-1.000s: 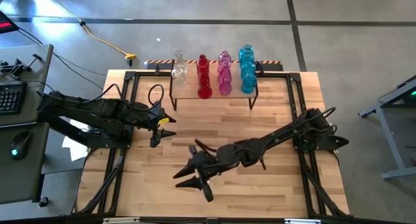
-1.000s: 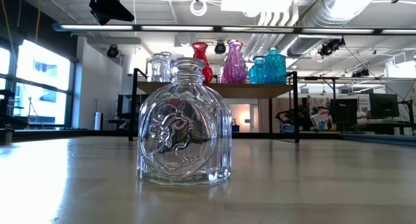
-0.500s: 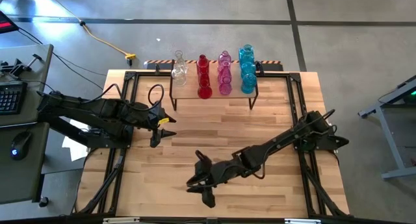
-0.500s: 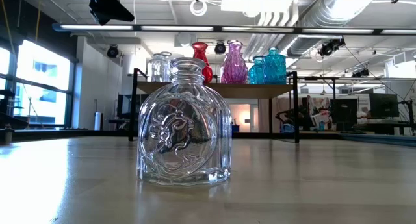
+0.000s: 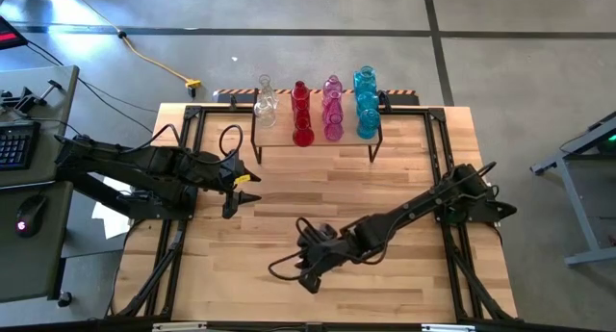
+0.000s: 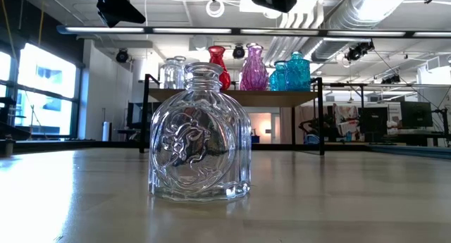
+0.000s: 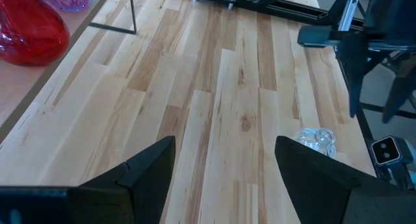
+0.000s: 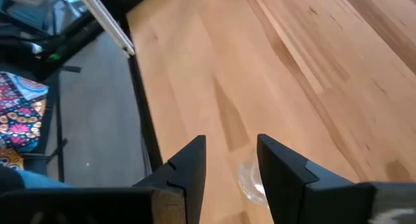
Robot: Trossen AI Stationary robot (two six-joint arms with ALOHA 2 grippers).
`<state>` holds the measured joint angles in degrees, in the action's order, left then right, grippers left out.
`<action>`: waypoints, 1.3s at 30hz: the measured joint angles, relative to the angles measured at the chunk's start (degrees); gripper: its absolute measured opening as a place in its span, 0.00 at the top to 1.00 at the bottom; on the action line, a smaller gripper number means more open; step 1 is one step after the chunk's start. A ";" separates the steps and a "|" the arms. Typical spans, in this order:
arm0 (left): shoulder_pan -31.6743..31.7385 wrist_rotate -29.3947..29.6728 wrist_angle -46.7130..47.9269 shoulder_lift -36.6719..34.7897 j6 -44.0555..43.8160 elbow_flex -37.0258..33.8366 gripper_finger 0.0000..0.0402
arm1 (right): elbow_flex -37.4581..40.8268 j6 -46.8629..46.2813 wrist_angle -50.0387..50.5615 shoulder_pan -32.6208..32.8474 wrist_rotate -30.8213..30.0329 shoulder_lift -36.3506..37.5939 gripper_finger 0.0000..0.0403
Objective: Sort vases onto shelf
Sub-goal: Put the transparent vase on the shelf aligned with the other transparent vases
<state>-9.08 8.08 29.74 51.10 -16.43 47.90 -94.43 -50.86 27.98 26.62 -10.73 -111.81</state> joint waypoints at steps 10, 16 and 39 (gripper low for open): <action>-0.02 0.00 0.01 0.02 0.00 -0.02 0.37 | 0.02 -4.93 1.83 0.01 0.94 -4.00 0.71; 0.00 -0.01 0.01 0.04 -0.02 -0.02 0.37 | 0.02 -8.42 4.14 0.01 2.31 -5.00 0.71; 0.00 0.00 0.08 1.78 -0.06 -0.07 0.37 | 0.00 -11.33 5.66 -0.36 4.51 -7.40 0.71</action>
<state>-9.08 8.08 29.82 52.88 -16.48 47.83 -94.43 -62.19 33.64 26.26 -6.22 -119.21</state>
